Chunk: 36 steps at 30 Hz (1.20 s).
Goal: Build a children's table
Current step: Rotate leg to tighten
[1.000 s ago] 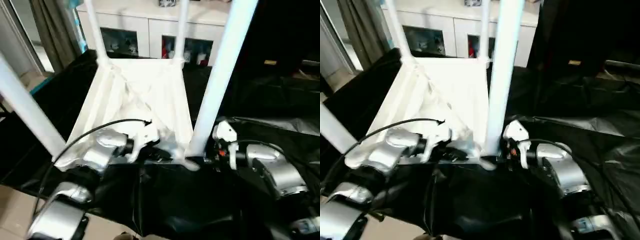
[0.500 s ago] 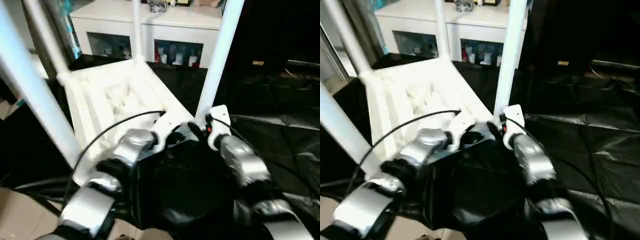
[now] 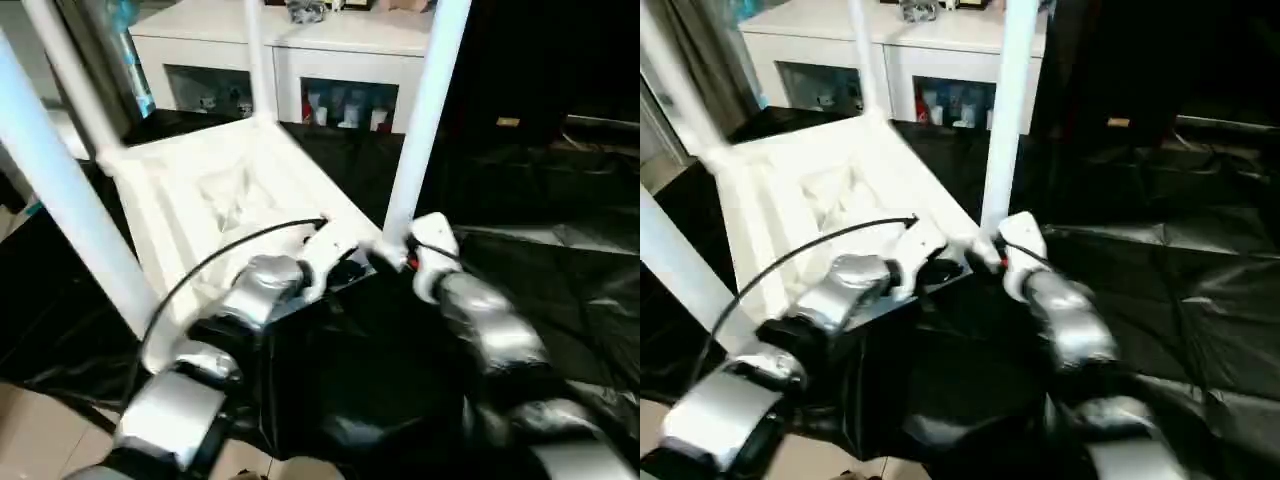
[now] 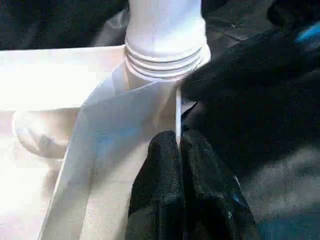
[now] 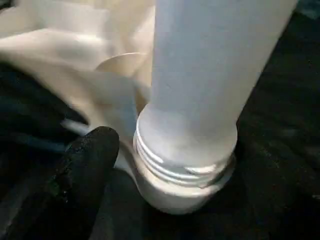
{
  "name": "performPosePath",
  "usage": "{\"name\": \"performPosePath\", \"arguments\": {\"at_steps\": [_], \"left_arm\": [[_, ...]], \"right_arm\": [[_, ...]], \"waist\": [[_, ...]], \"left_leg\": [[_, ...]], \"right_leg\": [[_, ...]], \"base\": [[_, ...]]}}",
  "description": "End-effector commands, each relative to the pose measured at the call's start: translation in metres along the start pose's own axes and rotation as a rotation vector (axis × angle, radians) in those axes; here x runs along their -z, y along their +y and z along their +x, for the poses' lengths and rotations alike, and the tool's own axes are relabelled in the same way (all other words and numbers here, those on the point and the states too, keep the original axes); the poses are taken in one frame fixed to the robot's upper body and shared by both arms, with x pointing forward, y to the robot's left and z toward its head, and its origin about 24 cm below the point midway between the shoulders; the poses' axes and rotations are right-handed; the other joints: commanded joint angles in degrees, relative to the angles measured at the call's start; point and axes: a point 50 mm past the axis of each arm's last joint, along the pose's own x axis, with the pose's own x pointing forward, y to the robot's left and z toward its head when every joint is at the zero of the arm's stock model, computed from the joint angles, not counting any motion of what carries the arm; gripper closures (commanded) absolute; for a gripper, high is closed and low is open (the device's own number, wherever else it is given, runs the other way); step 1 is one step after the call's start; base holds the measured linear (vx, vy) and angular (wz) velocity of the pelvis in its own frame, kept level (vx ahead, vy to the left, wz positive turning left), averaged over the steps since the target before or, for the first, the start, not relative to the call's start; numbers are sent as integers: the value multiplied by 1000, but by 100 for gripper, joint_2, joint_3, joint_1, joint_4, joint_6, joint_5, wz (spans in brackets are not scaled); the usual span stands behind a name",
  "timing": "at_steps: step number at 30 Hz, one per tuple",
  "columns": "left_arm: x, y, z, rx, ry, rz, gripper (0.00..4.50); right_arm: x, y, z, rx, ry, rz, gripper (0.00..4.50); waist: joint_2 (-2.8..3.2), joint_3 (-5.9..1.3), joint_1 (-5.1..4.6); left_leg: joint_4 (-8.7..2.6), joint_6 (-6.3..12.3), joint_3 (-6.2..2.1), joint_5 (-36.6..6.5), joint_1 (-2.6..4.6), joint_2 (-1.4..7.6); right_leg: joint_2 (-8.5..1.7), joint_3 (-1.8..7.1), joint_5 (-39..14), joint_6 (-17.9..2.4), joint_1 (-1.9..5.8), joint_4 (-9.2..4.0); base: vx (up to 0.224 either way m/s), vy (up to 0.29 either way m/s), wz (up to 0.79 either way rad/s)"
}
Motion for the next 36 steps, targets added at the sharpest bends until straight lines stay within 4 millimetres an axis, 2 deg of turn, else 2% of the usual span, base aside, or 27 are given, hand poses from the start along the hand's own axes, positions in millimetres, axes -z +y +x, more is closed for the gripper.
{"name": "performPosePath", "arguments": {"at_steps": [1,2,3,4,6,7,8,9,12,15,18,19,23,24,27,31,34,35,36], "left_arm": [[-14,-10,7,92,-61,55,450],[-13,-10,3,127,-63,62,450],[-10,-12,-4,194,-66,78,450],[-8,-13,-8,238,-62,88,450],[-3,-15,-15,318,-50,104,450],[-2,-16,-18,346,-45,107,450],[-1,-16,-20,363,-42,108,450],[1,-17,-24,389,-38,109,450],[3,-15,-30,402,-32,107,450],[3,-15,-32,414,-31,106,450],[2,-16,-34,432,-38,103,450],[2,-16,-35,436,-38,104,450],[2,-16,-34,436,-38,109,450],[2,-15,-35,435,-38,109,450],[2,-15,-35,430,-38,109,450],[2,-12,-31,361,-31,101,450],[1,-7,-25,263,-29,76,450],[0,-6,-23,229,-34,68,450],[0,-6,-23,229,-34,68,450]], "right_arm": [[-8,26,10,-214,-32,-32,56],[-8,24,4,-243,-22,-43,56],[-7,20,-6,-307,0,-72,56],[-6,19,-13,-341,15,-90,56],[-5,16,-22,-384,32,-104,56],[-5,15,-26,-396,35,-106,56],[-5,14,-28,-404,38,-108,56],[-6,12,-32,-415,44,-114,56],[-6,9,-37,-418,54,-121,56],[-7,8,-39,-423,53,-115,56],[-7,10,-41,-452,53,-100,56],[-7,11,-41,-462,54,-97,81],[-8,13,-41,-474,50,-82,101],[-8,14,-41,-479,48,-76,122],[-7,16,-41,-486,47,-65,146],[2,19,-39,-447,50,-16,175],[17,16,-29,-281,112,-26,184],[21,15,-26,-232,129,-32,184],[21,15,-26,-232,129,-32,184]], "waist": [[-88,-324,45],[-83,-326,47],[-79,-338,63],[-80,-344,80],[-62,-356,112],[-58,-385,135],[-54,-389,158],[-43,-401,200],[-33,-410,259],[-42,-388,283],[-45,-366,280],[-40,-360,280],[-40,-369,278],[-36,-369,277],[-39,-387,286],[-39,-385,295],[-38,-349,263],[-30,-330,237],[-43,-317,214]], "left_leg": [[-401,225,-82,-2085,96,129],[-403,228,-83,-2017,85,139],[-390,258,-71,-1848,81,147],[-383,291,-61,-1793,91,156],[-356,391,-45,-1617,88,166],[-328,470,-42,-1368,66,165],[-318,495,-38,-1270,78,171],[-288,564,-17,-1102,109,174],[-268,617,-6,-971,127,183],[-293,545,-8,-1145,121,178],[-322,381,-14,-1456,136,184],[-332,316,-18,-1530,132,181],[-333,248,-25,-1518,133,180],[-332,252,-27,-1488,130,178],[-310,328,-22,-1310,126,173],[-305,364,-19,-1285,123,172],[-342,211,-25,-1542,123,160],[-364,81,-33,-1773,146,160],[-375,26,-39,-1911,156,148]], "right_leg": [[-200,145,-2109,-996,207,-473],[-199,146,-1976,-1049,215,-453],[-179,137,-1611,-1191,239,-401],[-179,141,-1484,-1226,241,-394],[-177,152,-1127,-1358,247,-342],[-174,143,-771,-1457,270,-282],[-170,146,-611,-1501,263,-267],[-157,150,-232,-1654,243,-223],[-161,153,43,-1754,242,-183],[-175,151,-257,-1685,261,-205],[-194,160,-787,-1563,255,-261],[-187,164,-932,-1502,254,-275],[-185,164,-926,-1466,251,-270],[-181,163,-880,-1470,254,-265],[-177,160,-587,-1522,260,-234],[-179,156,-571,-1549,261,-234],[-184,156,-1077,-1426,239,-292],[-195,160,-1445,-1335,209,-330],[-199,158,-1653,-1281,211,-361]], "base": [[0,0,0],[0,0,0],[0,0,0],[0,0,0],[55,-3,3],[58,-5,-2],[52,-4,-2],[52,-4,-2],[0,0,0],[0,0,0],[0,0,0],[0,0,0],[0,0,0],[0,0,0],[0,0,0],[0,0,0],[0,0,0],[0,0,0],[0,0,0]]}}
